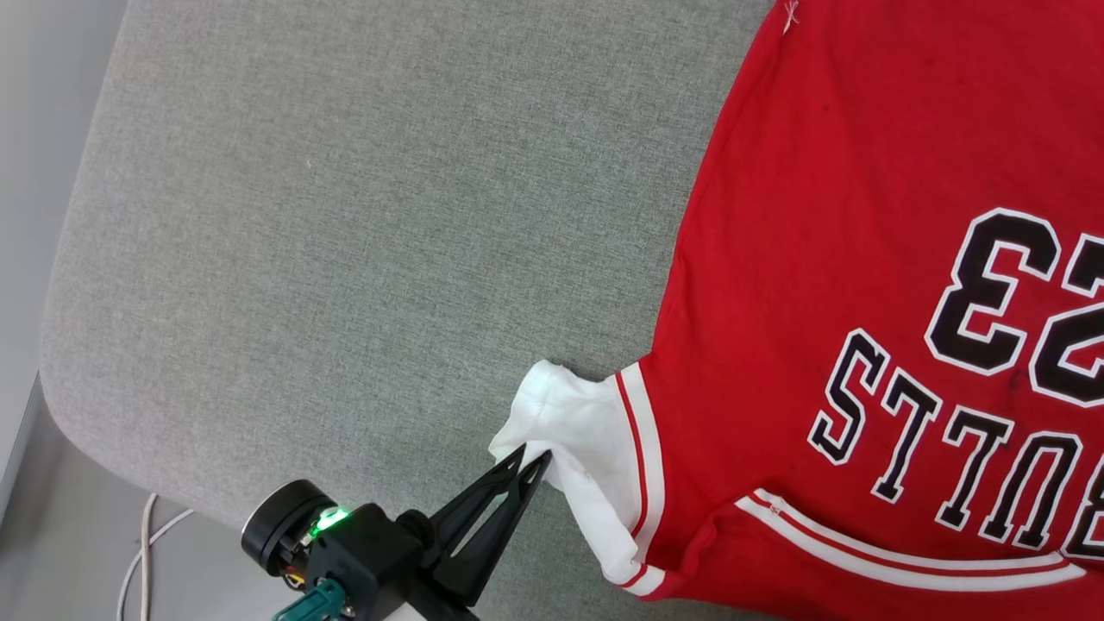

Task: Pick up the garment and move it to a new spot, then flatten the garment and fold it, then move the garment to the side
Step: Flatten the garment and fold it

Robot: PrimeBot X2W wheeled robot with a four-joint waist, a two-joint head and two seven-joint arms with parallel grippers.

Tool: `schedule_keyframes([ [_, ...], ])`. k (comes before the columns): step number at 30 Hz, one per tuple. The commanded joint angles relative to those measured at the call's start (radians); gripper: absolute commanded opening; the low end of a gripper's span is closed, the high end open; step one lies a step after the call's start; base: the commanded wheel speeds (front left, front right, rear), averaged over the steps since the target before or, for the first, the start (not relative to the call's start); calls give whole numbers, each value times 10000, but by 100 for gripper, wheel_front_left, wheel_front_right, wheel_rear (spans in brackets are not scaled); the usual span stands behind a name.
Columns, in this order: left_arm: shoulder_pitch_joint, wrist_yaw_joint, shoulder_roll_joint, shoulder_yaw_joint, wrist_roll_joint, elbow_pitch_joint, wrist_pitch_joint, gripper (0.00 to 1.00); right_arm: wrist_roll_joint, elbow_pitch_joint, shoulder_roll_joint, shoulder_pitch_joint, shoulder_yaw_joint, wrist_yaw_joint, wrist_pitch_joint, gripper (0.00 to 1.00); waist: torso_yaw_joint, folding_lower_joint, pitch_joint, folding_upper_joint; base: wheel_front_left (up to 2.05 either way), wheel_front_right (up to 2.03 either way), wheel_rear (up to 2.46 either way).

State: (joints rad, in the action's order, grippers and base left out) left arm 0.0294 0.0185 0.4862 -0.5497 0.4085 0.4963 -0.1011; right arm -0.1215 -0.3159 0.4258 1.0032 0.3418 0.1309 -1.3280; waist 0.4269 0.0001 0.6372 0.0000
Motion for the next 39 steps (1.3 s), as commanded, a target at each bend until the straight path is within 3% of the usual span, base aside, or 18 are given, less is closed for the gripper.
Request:
schedule_keyframes([
  [1,173,42,-47,0,-30,-20,66,0,-71,-416,-558,-764,-95,-4,-152,48,-14,-1,-14,0,0,0,0],
  [2,178,59,-43,11,-24,-32,72,0,-124,-417,-641,-847,-112,-4,-202,3,-33,-1,-24,0,0,0,0],
  [3,190,54,-35,19,-20,-43,72,0,-171,-416,-653,-893,-117,-4,-186,0,-54,-1,-28,0,0,0,0],
  [17,91,212,209,271,104,-259,-73,0,-360,-386,-430,-2243,-200,-5,306,0,-870,-1,-1412,0,0,0,0],
  [27,-371,535,476,542,349,-435,-315,0,-1498,65,-353,-4497,-798,-5,765,0,-2108,-1,-3147,0,0,0,0],
  [39,-922,827,577,747,620,-757,-183,0,-2953,1373,-381,-7486,-799,-4,1367,0,-3219,-1,-4300,0,0,0,0],
])
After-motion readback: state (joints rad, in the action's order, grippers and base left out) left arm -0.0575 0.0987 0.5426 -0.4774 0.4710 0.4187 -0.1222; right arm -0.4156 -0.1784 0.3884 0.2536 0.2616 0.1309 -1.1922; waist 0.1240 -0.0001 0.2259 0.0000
